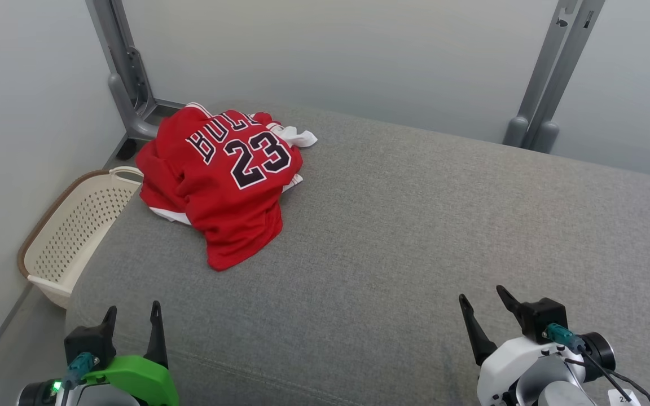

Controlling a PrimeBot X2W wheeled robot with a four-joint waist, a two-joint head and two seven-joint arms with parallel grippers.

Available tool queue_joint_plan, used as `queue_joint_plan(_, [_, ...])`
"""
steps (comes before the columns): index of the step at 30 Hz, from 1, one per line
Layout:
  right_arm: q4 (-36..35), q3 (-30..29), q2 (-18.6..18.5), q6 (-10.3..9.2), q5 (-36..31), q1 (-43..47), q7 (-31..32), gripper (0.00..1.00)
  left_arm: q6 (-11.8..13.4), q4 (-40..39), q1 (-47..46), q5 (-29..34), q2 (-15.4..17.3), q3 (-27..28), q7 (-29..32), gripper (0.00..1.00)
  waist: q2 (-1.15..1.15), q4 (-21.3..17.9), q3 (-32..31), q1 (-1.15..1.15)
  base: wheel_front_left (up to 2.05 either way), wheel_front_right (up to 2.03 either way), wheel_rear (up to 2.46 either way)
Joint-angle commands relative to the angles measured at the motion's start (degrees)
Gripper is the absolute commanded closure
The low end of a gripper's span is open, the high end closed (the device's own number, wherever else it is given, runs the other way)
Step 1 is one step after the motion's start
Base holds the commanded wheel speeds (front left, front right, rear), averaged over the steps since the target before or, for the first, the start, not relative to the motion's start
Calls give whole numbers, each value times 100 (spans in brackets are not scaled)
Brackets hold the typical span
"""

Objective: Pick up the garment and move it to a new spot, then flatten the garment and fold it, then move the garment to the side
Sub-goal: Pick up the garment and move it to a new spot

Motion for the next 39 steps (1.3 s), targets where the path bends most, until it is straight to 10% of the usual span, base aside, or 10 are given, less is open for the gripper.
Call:
queue_joint_plan(1, [17, -17, -23, 0, 2, -26, -29, 0, 37, -22, 31, 10, 10, -29, 9, 0, 0, 23, 7, 0, 0, 0, 0])
queue_joint_plan(19, [-346, 142, -23, -1, -332, -199, 253, 0, -479, 1272, -2284, -369, 56, -292, 1882, 0, 0, -473, 653, 0, 0, 0, 0])
queue_joint_plan(39, [-1709, 227, -20, -1, -1018, -380, 955, 0, 141, 2576, -4859, -551, 349, -85, 3951, 0, 0, -1201, 2563, 0, 0, 0, 0])
